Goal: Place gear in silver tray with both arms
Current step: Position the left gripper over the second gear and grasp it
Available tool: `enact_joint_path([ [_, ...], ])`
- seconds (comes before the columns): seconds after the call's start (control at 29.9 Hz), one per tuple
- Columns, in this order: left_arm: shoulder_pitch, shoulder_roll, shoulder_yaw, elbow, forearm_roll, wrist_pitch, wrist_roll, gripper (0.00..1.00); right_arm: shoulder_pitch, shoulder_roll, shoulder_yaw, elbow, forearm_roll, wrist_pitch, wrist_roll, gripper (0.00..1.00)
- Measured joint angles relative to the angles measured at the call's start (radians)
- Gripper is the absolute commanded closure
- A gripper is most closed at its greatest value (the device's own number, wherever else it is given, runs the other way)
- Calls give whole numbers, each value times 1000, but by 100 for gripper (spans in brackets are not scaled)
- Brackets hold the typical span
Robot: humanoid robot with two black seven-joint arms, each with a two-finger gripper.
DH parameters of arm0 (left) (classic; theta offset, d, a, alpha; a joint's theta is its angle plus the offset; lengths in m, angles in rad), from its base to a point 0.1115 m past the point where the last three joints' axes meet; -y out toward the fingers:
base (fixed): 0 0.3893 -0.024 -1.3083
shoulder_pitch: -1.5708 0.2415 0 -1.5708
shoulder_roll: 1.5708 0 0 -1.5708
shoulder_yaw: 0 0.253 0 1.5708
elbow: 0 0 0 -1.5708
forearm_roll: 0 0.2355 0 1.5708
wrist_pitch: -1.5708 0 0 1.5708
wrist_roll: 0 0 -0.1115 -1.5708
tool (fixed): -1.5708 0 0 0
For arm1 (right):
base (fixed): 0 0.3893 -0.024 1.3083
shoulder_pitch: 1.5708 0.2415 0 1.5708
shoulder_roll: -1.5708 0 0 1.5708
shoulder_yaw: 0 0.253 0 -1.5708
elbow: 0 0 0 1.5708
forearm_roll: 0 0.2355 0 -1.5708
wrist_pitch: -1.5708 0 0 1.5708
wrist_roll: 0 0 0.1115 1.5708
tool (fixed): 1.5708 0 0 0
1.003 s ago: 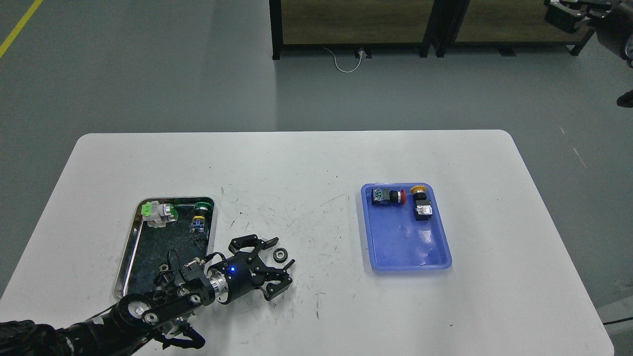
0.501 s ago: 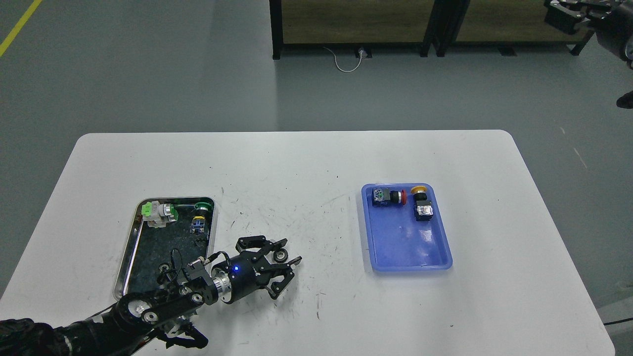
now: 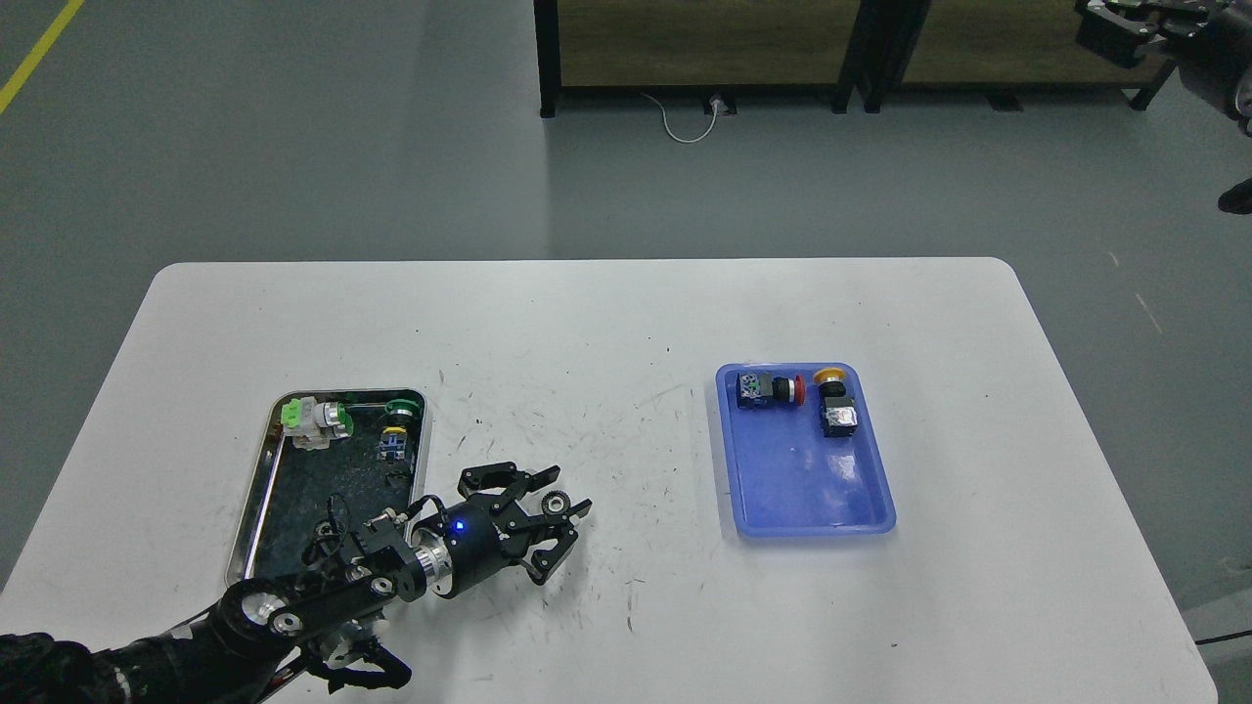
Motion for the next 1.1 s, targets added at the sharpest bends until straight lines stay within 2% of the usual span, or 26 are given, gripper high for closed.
enact_joint_path([
  [0.74,19,16,7,-2,0,6,-12,29,2,2,1,-1,-4,0,0,0],
  [1.1,36,16,7,3,0,11,-14,33,5,0,2,-2,-5,0,0,0],
])
